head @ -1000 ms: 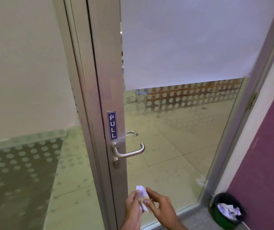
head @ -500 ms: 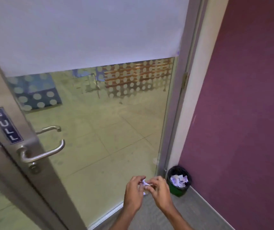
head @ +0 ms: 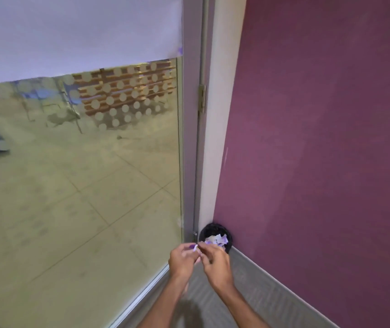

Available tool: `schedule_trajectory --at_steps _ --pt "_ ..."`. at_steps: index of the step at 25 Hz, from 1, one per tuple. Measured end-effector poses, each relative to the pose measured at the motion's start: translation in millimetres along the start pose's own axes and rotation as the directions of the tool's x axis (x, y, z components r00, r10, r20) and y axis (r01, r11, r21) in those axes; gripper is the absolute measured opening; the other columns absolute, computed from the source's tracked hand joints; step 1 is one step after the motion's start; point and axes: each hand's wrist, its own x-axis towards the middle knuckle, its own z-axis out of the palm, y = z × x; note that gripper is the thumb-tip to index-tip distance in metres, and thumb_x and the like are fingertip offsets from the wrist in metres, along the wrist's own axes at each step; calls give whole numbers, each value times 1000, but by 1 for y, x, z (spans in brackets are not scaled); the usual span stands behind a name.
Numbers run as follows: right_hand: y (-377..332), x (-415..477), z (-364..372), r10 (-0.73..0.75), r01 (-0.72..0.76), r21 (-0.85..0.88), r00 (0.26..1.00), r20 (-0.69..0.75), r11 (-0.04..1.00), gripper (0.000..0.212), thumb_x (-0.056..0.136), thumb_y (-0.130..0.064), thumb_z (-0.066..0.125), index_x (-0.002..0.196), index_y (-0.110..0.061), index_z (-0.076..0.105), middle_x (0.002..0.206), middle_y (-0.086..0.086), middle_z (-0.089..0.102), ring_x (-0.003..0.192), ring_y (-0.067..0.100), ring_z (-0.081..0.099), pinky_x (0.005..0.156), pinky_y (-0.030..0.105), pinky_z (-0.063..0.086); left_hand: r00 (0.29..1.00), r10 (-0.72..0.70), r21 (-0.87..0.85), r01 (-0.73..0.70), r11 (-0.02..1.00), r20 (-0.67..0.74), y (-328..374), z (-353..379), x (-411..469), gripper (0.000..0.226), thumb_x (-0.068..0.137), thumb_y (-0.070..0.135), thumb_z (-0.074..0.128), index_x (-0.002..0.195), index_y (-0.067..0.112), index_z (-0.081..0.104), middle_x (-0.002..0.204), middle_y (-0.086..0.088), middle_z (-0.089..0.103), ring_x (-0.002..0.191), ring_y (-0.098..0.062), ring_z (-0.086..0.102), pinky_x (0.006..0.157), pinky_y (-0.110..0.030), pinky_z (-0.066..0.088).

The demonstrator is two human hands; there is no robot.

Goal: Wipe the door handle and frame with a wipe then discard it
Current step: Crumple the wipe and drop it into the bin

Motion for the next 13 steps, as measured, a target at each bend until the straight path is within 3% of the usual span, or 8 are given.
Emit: schedule_trajectory --at_steps 2,5,8,11,13 --pt "6 22 3 -19 21 -95 999 25 995 31 80 1 52 97 -17 70 96 1 71 89 14 62 79 32 51 999 -29 10 29 1000 31 2 16 27 13 88 -12 60 92 -1 65 84 -21 70 75 -25 67 67 -24 58" --pt "7 60 0 123 -120 -57 991 54 991 14 80 -29 51 73 -21 61 72 -7 59 69 10 53 78 48 51 993 -82 102 73 992 84 9 33 68 13 87 -11 61 92 0 65 85 -20 70 74 -24 65 68 -27 56" --pt "13 91 -1 173 -165 -70 975 142 984 32 77 -49 53 79 -23 71 79 -7 71 79 13 65 83 43 54 982 -134 224 102 969 133 23 40 102 17 84 -10 65 88 6 65 81 -14 70 64 -18 62 58 -22 50" --pt "17 119 -6 232 -203 -146 948 216 968 23 79 -36 53 83 -20 69 80 -1 70 80 14 66 71 33 51 959 -199 324 127 937 201 36 51 128 19 80 -8 67 84 10 65 68 -6 65 47 -7 55 40 -13 39" --pt "32 137 -9 183 -151 -186 968 169 971 15 84 -14 55 73 -12 65 74 2 60 73 19 59 66 34 46 963 -177 407 82 910 202 41 59 143 16 80 -1 70 86 12 65 78 -7 69 63 -13 63 52 -15 45"
